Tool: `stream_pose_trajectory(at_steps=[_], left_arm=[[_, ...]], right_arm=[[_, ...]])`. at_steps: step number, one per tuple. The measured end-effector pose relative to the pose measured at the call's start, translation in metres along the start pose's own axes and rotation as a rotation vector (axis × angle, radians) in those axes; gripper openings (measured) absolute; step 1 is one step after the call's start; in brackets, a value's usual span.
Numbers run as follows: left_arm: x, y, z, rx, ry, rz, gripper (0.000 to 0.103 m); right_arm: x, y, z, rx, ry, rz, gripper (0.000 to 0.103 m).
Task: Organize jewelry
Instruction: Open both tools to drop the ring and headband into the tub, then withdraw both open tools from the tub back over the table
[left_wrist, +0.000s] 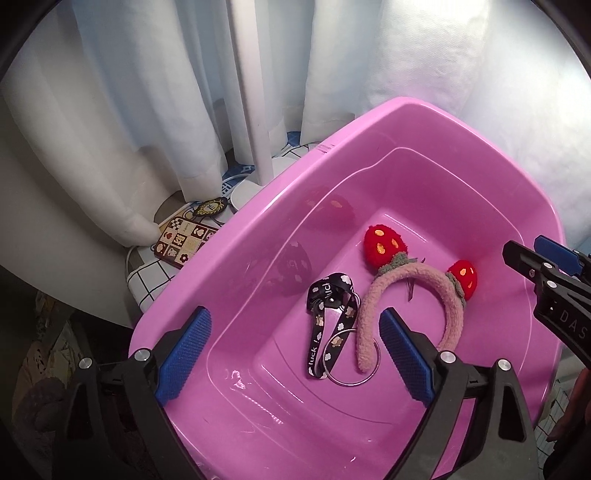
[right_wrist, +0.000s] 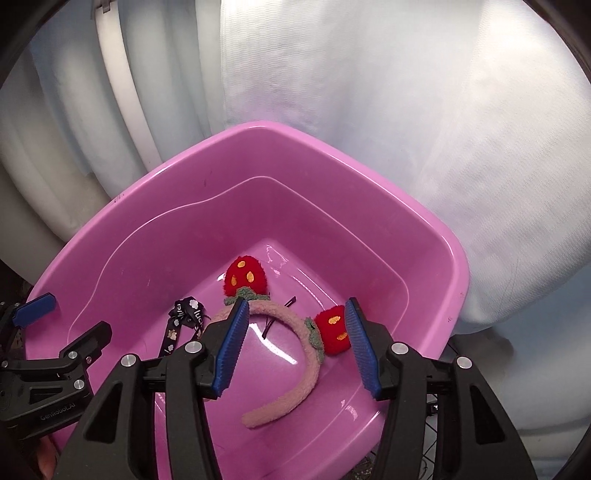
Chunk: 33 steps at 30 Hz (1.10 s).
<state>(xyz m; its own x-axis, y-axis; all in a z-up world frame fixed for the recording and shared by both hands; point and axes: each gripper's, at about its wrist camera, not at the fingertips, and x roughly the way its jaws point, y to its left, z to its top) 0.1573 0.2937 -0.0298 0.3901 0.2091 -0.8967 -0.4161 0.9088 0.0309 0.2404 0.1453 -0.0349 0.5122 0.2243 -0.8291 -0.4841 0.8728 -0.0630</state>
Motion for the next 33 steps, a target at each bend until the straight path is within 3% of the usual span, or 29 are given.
stream_pose_trajectory(at_steps=[7, 11, 19, 25, 33], left_arm=[[-0.015, 0.001, -0.006, 0.002, -0.028, -0.006, 0.091], [-0.025, 0.001, -0.011, 0.0, -0.041, -0.008, 0.091], [-0.047, 0.001, -0.026, 0.0, -0.077, -0.009, 0.093], [-0.076, -0.007, -0.044, 0.004, -0.131, -0.075, 0.096], [-0.122, -0.056, -0.072, 0.102, -0.222, -0.166, 0.096]], right_arm=[[-0.021, 0.001, -0.01, 0.008, -0.023, 0.009, 0.057], [-0.036, 0.0, -0.015, 0.015, -0.041, 0.011, 0.067], [-0.064, -0.007, -0.036, 0.047, -0.064, 0.025, 0.067], [-0.1, -0.027, -0.078, 0.103, -0.102, 0.034, 0.067], [-0.152, -0.08, -0.159, 0.216, -0.134, -0.026, 0.069]])
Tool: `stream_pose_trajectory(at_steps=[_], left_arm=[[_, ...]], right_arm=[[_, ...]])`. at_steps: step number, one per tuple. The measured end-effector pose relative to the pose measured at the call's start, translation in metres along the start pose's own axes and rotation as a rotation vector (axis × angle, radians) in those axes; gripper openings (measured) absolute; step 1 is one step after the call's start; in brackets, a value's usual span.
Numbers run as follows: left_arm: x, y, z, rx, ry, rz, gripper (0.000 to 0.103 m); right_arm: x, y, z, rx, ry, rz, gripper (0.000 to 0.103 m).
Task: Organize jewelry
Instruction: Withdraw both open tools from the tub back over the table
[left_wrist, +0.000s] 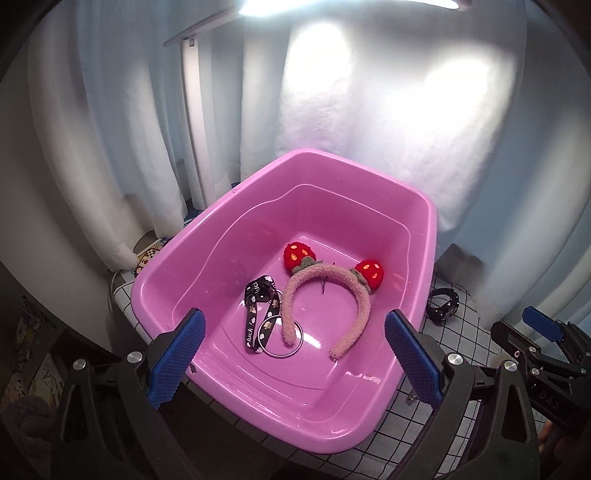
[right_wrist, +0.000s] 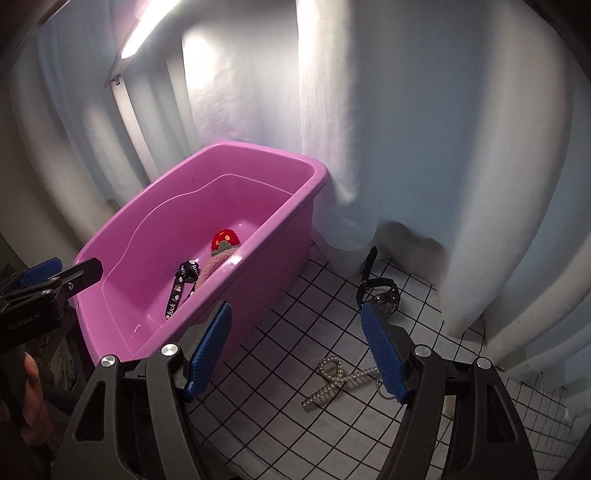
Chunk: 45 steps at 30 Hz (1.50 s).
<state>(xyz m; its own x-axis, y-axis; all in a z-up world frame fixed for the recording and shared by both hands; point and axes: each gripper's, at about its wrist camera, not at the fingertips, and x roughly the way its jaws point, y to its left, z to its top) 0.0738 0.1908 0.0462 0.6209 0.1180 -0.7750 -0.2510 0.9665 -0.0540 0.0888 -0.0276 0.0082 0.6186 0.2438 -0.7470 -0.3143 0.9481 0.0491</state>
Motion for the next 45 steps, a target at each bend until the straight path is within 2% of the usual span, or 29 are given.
stream_pose_trajectory(at_steps=[5, 12, 17, 23, 36, 45], left_arm=[[-0.016, -0.045, -0.015, 0.064, -0.01, -0.08, 0.096], [-0.022, -0.104, -0.044, 0.172, 0.027, -0.149, 0.097], [-0.022, -0.141, -0.064, 0.223, 0.07, -0.178, 0.097], [-0.02, -0.171, -0.083, 0.256, 0.112, -0.187, 0.097], [0.005, -0.19, -0.105, 0.223, 0.194, -0.157, 0.097], [0.035, -0.183, -0.116, 0.186, 0.195, -0.126, 0.097]], right_arm=[[-0.038, -0.058, -0.043, 0.093, -0.008, -0.068, 0.07], [-0.074, -0.126, -0.104, 0.219, 0.007, -0.164, 0.07], [-0.09, -0.158, -0.135, 0.282, 0.018, -0.195, 0.07], [-0.101, -0.181, -0.158, 0.317, 0.026, -0.2, 0.07], [-0.094, -0.209, -0.174, 0.312, 0.052, -0.16, 0.07], [-0.065, -0.222, -0.18, 0.306, 0.081, -0.122, 0.07]])
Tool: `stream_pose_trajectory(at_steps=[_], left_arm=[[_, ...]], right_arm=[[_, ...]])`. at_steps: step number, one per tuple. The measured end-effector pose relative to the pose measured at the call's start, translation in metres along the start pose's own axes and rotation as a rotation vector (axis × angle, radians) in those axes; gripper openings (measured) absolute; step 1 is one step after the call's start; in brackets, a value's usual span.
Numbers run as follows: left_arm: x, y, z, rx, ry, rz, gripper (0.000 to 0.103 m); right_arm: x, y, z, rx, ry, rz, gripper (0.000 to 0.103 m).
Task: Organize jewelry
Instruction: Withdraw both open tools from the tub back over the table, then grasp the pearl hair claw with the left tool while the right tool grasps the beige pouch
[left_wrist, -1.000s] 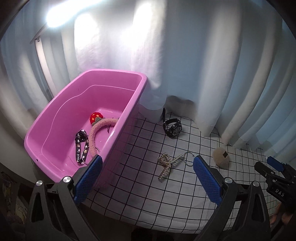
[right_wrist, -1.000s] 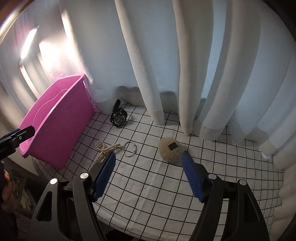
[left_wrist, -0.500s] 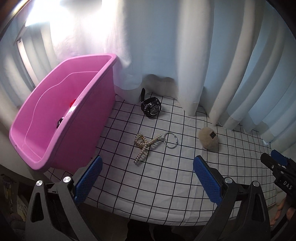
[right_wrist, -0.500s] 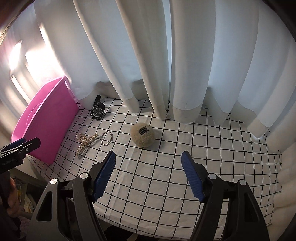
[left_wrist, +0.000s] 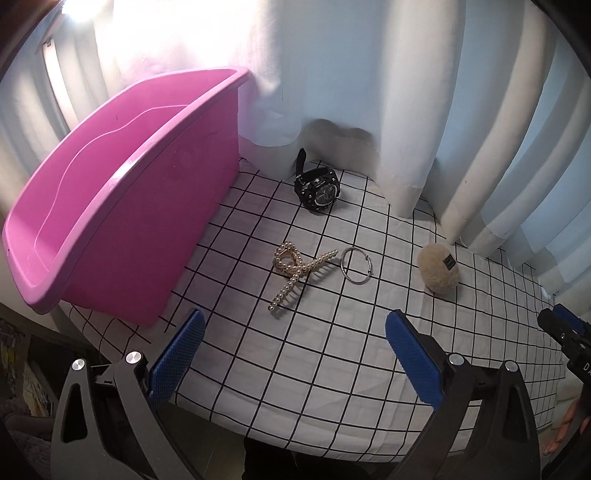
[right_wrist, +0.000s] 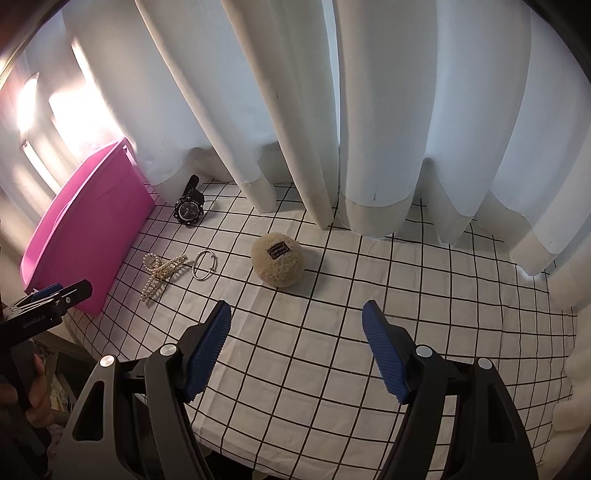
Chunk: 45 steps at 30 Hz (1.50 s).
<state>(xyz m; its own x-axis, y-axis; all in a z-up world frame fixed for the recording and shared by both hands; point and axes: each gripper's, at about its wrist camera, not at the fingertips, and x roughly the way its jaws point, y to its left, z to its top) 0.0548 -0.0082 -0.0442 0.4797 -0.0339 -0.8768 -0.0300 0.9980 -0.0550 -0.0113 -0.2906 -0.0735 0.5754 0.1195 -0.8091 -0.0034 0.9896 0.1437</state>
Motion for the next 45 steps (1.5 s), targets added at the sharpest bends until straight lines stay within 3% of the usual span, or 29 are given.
stream_pose_trajectory(at_steps=[9, 24, 45], left_arm=[[0.053, 0.014, -0.004, -0.045, 0.029, 0.007, 0.097], [0.144, 0.017, -0.005, -0.003, 0.048, -0.005, 0.096], [0.169, 0.019, 0.007, 0.036, 0.048, -0.018, 0.097]], right_arm=[[0.049, 0.001, -0.005, -0.005, 0.047, 0.033, 0.07], [0.118, -0.003, 0.006, 0.028, 0.017, 0.018, 0.07], [0.159, 0.003, 0.014, 0.009, 0.031, -0.001, 0.07]])
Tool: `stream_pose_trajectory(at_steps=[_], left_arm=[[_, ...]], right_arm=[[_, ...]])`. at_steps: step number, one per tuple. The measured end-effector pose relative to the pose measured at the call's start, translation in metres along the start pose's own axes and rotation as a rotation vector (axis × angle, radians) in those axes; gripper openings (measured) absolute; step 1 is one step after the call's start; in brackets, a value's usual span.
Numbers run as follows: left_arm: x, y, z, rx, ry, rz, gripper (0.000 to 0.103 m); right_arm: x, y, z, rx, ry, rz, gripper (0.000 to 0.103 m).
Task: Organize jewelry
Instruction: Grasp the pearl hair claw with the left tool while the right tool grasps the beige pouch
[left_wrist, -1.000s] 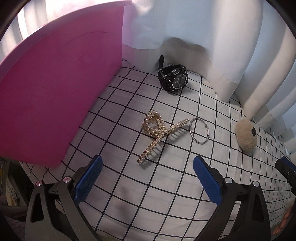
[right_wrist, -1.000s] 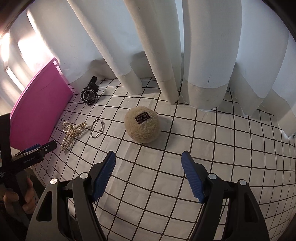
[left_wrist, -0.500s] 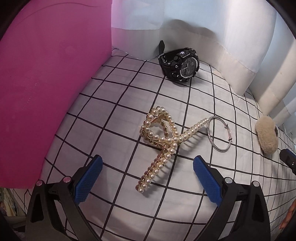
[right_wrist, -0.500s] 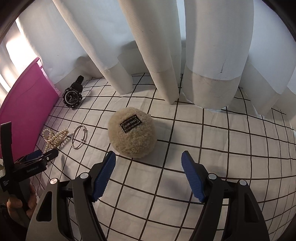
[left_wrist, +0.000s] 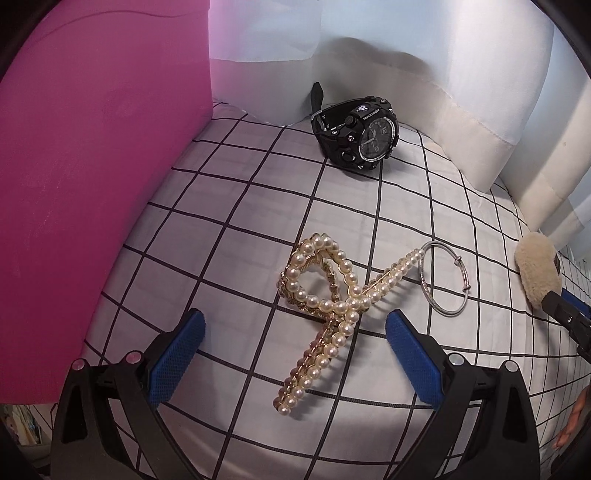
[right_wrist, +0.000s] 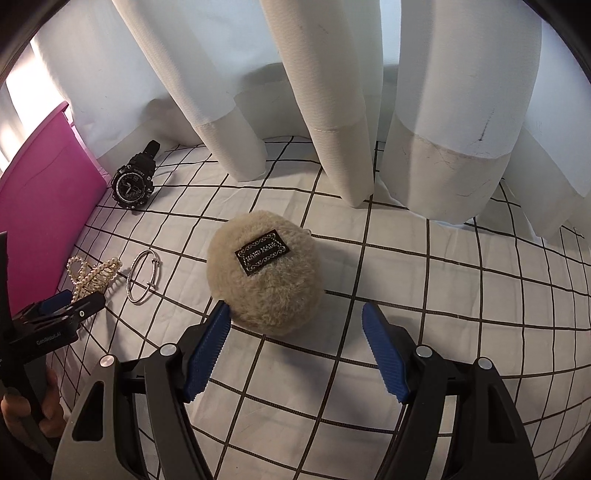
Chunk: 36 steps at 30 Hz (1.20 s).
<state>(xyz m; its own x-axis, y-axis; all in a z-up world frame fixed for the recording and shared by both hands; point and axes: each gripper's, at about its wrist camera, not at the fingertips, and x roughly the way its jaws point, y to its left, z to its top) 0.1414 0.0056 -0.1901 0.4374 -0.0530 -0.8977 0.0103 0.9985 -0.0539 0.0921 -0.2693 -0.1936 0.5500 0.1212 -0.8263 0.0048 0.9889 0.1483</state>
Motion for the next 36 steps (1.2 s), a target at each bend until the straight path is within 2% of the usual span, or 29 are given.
stream_pose_trajectory(at_steps=[19, 30, 36], left_arm=[[0.011, -0.013, 0.014, 0.03, -0.032, 0.026, 0.097], [0.024, -0.013, 0.031, 0.017, -0.031, 0.038, 0.097], [0.022, -0.013, 0.025, 0.015, -0.058, 0.038, 0.094]], right_arm=[[0.024, 0.017, 0.025, -0.032, 0.024, 0.007, 0.07], [0.035, 0.032, 0.029, -0.066, 0.0, -0.065, 0.071], [0.036, 0.035, 0.024, -0.091, -0.026, -0.076, 0.071]])
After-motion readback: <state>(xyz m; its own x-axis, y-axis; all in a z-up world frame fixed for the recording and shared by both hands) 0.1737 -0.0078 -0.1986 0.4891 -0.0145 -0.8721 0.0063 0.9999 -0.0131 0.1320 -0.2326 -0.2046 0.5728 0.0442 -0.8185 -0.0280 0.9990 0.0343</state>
